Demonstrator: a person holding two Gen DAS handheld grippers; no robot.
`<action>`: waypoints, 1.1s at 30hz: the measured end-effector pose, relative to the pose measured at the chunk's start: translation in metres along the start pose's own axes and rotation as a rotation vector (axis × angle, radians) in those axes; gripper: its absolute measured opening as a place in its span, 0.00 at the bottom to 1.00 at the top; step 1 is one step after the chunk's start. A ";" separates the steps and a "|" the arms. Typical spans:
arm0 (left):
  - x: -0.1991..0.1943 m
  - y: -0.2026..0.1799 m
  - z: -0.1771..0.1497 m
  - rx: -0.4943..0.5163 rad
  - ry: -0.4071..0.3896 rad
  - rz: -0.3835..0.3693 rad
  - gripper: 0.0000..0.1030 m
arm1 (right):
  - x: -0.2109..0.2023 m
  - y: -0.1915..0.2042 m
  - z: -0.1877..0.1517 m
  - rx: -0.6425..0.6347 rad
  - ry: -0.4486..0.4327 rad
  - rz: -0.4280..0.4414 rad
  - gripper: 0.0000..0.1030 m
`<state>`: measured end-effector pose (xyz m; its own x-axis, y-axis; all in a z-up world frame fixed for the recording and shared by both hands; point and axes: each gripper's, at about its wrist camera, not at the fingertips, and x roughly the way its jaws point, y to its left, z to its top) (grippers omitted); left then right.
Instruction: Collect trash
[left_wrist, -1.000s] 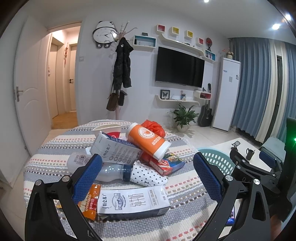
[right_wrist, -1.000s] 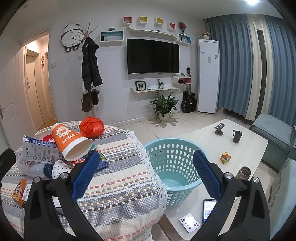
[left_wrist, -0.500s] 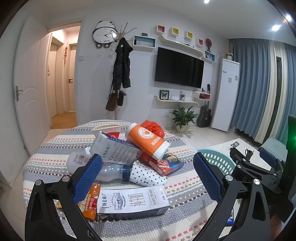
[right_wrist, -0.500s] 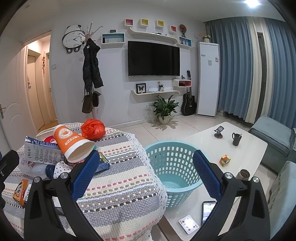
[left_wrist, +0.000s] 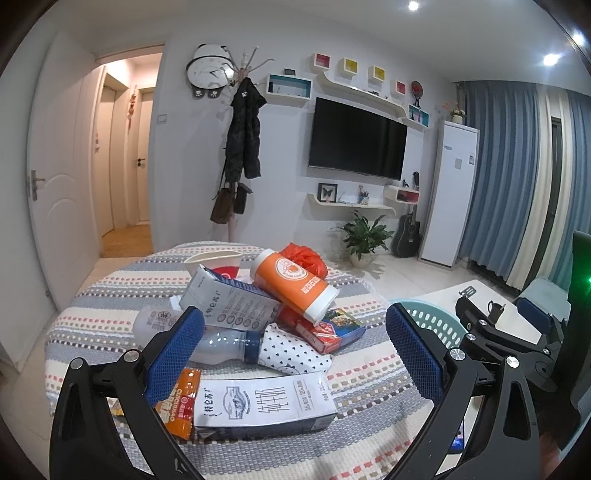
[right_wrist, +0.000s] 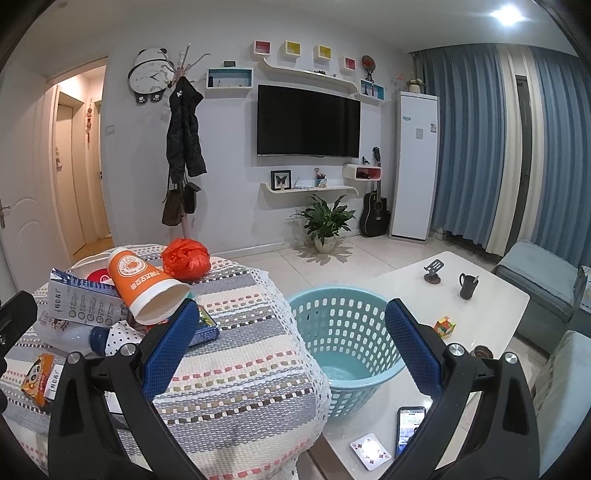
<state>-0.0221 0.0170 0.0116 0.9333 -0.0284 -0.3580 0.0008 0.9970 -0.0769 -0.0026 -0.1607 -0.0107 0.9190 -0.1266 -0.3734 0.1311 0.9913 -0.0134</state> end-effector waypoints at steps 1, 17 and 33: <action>0.000 0.001 0.000 0.000 -0.001 -0.001 0.93 | 0.000 0.000 0.000 -0.001 0.000 0.001 0.93; -0.005 0.004 0.002 0.001 -0.012 -0.012 0.92 | -0.003 0.003 0.001 -0.008 0.000 0.023 0.93; -0.024 0.104 -0.007 -0.110 0.037 0.132 0.89 | 0.001 0.036 0.005 -0.096 0.031 0.212 0.59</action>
<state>-0.0471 0.1205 0.0053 0.9086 0.0980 -0.4060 -0.1623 0.9785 -0.1270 0.0050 -0.1257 -0.0073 0.9101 0.0843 -0.4057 -0.1008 0.9947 -0.0193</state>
